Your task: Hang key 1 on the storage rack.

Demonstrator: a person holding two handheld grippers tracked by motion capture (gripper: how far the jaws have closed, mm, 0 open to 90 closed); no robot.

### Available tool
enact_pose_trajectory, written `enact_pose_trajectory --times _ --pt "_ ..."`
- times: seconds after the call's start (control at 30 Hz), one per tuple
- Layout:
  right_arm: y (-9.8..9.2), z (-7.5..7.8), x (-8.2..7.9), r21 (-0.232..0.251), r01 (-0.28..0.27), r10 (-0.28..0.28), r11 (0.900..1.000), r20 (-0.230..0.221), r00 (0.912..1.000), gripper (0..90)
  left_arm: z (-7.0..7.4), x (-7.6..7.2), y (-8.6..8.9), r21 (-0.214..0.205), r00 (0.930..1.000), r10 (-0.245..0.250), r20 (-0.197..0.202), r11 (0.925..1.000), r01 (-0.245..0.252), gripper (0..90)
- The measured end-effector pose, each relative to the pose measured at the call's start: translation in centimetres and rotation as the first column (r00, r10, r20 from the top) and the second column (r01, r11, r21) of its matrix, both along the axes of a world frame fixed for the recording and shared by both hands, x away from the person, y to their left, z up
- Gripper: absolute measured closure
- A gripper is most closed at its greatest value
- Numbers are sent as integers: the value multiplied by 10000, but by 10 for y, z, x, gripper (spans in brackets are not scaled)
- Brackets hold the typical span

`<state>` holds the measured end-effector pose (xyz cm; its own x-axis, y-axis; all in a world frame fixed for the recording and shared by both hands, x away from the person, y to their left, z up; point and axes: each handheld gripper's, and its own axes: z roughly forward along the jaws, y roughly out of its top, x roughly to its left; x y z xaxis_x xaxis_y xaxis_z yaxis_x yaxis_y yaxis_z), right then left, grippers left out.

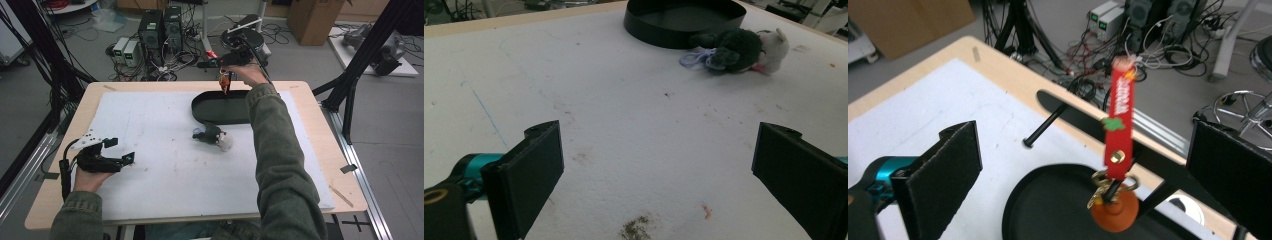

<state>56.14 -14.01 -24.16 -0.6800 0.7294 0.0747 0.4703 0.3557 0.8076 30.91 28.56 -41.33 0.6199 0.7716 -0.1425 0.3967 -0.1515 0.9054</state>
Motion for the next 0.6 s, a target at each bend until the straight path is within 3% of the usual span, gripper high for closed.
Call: enact_pose_trajectory --times 0.33,0.4,0.6 --pt "6 4 -24 -265 -519 521 9983 83 9986 5 0 -1 0 44 10000 -46 14 10000 45 69" --pt "4 1 -30 -116 -592 590 9982 -105 9982 5 0 -1 0 56 10000 -26 -18 10000 26 69" --pt "-6 -14 -45 -426 -890 884 9951 -166 9959 5 0 -1 -1 109 10000 -8 -44 9999 8 69"
